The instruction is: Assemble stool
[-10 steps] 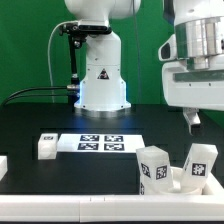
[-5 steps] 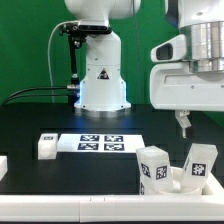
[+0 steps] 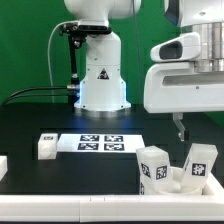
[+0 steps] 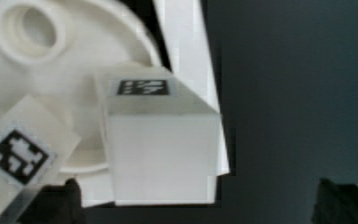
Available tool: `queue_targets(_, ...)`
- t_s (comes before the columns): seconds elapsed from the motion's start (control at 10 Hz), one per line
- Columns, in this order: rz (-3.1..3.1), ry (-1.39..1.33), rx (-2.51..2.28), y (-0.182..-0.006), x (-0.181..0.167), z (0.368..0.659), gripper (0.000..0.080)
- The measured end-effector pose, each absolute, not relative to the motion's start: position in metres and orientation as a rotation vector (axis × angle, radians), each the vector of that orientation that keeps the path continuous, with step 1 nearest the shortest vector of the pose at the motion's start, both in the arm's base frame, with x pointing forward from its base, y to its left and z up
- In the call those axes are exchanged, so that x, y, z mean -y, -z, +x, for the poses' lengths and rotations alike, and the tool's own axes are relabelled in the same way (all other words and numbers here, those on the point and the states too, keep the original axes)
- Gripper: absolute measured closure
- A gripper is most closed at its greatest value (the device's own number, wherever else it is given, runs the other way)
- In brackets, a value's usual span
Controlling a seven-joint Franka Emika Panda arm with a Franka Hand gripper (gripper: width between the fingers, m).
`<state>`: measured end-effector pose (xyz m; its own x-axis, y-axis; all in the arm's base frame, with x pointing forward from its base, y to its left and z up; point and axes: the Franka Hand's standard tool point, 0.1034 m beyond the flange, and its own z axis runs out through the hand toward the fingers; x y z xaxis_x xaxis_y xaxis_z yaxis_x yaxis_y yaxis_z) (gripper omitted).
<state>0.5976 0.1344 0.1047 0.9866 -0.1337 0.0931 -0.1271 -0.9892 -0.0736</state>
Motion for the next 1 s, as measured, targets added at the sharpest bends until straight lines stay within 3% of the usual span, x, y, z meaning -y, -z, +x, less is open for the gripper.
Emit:
queue_targets(0.5, -3.012, 0.042, 0.841, -0.102, -0.146, 0.592, 0.015)
queue_targets(1.0, -2.903, 0.057, 1.359, -0.099, -0.135, 0.592, 0.015)
